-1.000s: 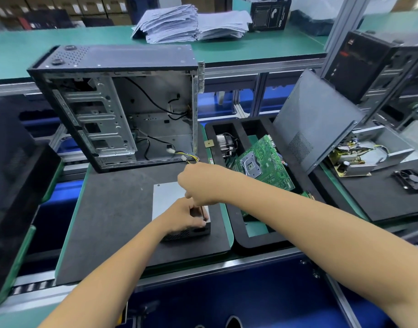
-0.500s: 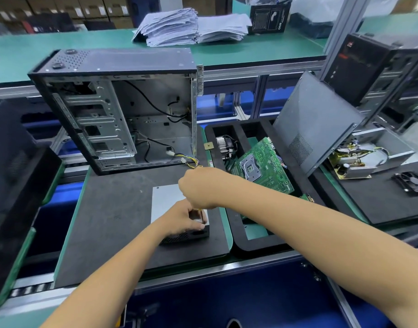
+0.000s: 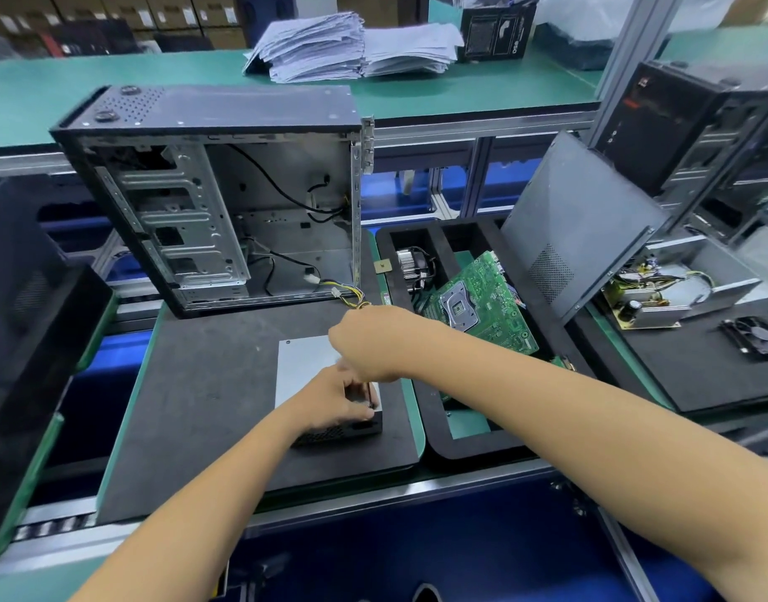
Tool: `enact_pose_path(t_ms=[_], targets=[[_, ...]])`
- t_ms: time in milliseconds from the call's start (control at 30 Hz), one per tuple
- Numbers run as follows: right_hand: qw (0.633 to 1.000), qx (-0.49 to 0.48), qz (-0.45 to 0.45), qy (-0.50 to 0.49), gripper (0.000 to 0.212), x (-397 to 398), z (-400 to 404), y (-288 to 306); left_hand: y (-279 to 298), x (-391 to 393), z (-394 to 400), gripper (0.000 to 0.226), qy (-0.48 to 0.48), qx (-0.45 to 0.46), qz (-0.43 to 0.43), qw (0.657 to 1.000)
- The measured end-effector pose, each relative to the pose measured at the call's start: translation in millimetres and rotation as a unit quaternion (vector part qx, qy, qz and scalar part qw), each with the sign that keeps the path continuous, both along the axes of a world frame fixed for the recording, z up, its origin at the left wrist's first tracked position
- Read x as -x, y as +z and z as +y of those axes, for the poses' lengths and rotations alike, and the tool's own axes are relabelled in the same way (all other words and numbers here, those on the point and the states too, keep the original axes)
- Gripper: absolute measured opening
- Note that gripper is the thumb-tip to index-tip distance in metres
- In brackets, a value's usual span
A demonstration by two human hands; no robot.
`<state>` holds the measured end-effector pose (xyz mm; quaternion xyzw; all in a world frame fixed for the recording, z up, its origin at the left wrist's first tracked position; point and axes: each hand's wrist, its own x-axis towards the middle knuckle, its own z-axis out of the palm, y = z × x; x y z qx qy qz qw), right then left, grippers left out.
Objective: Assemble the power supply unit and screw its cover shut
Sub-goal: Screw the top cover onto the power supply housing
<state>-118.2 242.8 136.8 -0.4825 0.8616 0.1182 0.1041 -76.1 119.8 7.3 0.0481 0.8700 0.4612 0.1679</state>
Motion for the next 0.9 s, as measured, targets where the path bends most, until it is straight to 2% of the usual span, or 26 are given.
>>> enact_pose_path(t_ms=[67,100,133,200,300,433,533,633,667,733,800,900], targets=[[0.999,-0.013,-0.052,0.009,0.021,0,2,5,1,0,0,0.014,-0.002,-0.003,0.005,1.0],[0.998,-0.012,-0.059,0.019,0.015,0,2,7,2,0,0,0.014,-0.005,-0.005,0.004,1.0],[0.998,-0.005,-0.055,0.024,0.009,-1,1,10,1,0,0,0.014,-0.007,-0.005,0.002,1.0],[1.0,0.005,-0.017,0.021,0.017,-4,-2,11,1,1,0,0.013,-0.004,0.0,-0.001,1.0],[1.0,-0.009,0.024,0.005,0.012,-6,-6,7,0,0,-1,0.013,0.006,0.004,-0.008,1.0],[0.998,-0.045,-0.046,0.002,0.022,-3,0,12,4,-1,0,0.013,-0.003,-0.014,-0.005,1.0],[0.999,-0.026,-0.036,0.019,0.008,-3,0,15,3,0,0,0.013,-0.007,-0.01,0.001,1.0],[1.0,-0.022,-0.005,-0.005,0.026,-1,-1,11,2,0,1,0.008,-0.011,0.0,0.007,1.0],[0.999,-0.028,-0.011,-0.015,0.026,0,0,11,2,1,1,0.008,-0.008,0.0,0.008,1.0],[0.997,-0.045,-0.046,-0.033,0.018,1,2,13,2,0,0,0.009,-0.002,-0.008,0.006,1.0],[0.995,-0.059,-0.073,-0.019,0.025,1,4,16,3,0,1,0.009,-0.007,-0.009,0.01,1.0],[0.999,-0.019,-0.036,0.012,0.009,-1,3,14,3,0,0,0.013,-0.01,-0.009,0.008,1.0]])
